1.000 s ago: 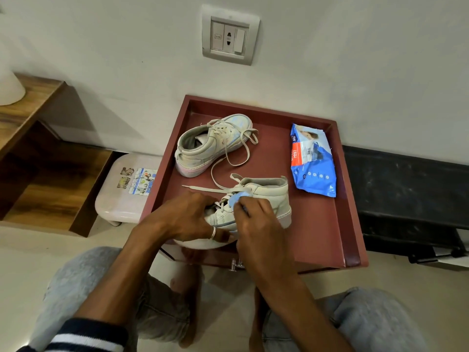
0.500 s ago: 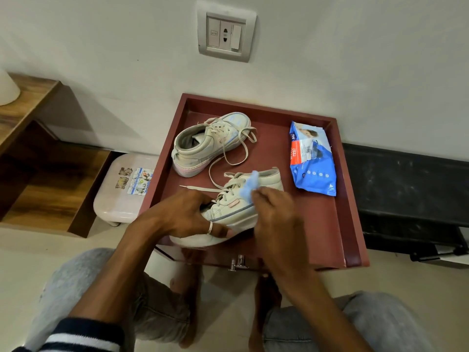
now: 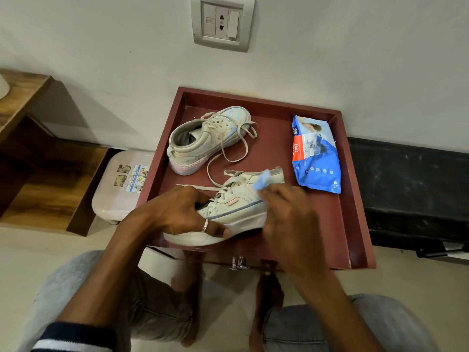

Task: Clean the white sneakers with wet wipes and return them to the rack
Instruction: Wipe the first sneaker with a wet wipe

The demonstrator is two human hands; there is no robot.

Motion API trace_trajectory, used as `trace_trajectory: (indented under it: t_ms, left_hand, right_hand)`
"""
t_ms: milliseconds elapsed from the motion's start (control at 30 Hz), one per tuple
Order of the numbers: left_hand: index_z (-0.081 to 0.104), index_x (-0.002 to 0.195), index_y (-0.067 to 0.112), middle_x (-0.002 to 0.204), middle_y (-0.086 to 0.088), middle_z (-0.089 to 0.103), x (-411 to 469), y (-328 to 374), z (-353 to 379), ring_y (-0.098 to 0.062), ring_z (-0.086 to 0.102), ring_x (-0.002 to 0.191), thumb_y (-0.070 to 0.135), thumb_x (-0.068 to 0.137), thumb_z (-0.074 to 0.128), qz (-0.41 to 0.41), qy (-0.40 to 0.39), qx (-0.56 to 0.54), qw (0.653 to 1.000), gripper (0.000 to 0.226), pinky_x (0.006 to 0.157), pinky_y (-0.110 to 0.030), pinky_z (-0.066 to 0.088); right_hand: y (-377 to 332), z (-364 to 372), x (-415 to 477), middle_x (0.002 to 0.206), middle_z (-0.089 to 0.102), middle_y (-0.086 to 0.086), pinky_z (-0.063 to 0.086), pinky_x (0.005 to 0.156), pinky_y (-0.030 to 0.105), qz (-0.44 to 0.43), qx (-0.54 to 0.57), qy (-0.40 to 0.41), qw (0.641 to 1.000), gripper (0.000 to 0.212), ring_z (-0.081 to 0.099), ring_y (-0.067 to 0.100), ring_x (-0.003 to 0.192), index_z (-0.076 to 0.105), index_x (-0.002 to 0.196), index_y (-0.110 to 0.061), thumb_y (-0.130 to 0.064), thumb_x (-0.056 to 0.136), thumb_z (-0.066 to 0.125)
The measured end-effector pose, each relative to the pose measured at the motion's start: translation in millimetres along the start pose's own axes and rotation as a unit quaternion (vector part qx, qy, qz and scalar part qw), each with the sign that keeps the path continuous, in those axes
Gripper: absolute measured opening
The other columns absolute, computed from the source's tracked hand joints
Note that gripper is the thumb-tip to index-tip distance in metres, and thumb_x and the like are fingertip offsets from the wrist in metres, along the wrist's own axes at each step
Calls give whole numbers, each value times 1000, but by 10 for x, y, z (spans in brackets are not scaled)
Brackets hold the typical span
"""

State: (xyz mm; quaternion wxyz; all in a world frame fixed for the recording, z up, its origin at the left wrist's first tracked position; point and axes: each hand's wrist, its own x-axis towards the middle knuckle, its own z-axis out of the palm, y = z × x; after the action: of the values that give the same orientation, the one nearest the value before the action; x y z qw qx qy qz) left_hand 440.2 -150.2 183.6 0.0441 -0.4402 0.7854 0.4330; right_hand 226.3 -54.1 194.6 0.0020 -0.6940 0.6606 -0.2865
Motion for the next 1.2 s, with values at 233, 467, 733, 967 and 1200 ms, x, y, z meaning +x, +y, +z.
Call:
trace_trajectory:
  t_ms: [233,467,733,967,1200]
  left_hand:
    - [76,96,35,89,15,75,10,3,6,-7,68,80,75,62,74,-7,-5,-3,1000,52,79,-41,57]
    - [73,109,46,101,30,72,-25,44,-20,6,66,92,71,70,76,9,-13,-22,1000,47,85,-26,54]
    - [60,116,60,116,36,66,-56,48,-13,11,62,105,68,77,72,38,-16,-61,997,42,91,-20,49]
    - [56,131,56,125,35,63,-45,27,-21,7,60,114,85,60,71,35,-32,-59,997,79,105,-33,49]
    - [64,119,42,111,22,72,-53,9,13,-1,68,100,50,62,82,31,-8,-53,998,60,92,-38,55]
  right_hand:
    - [-261,82,-122,104,67,7,54,78,30,-63,5,-61,996,31,60,23,95,73,105,-4,2,86,49]
    - [-21,-29,-16,99,67,10,56,73,37,40,3,0,999,25,63,24,87,72,106,-3,4,83,64]
    - [-193,98,-85,103,66,6,53,71,33,-31,-31,-47,998,32,57,25,91,71,108,-5,1,82,54]
    - [304,40,84,93,68,14,59,66,38,95,-38,1,995,23,65,27,80,70,109,2,2,86,68]
    - [-600,167,-268,108,65,10,53,82,30,-69,23,-57,996,29,59,24,97,69,110,-4,-4,85,54]
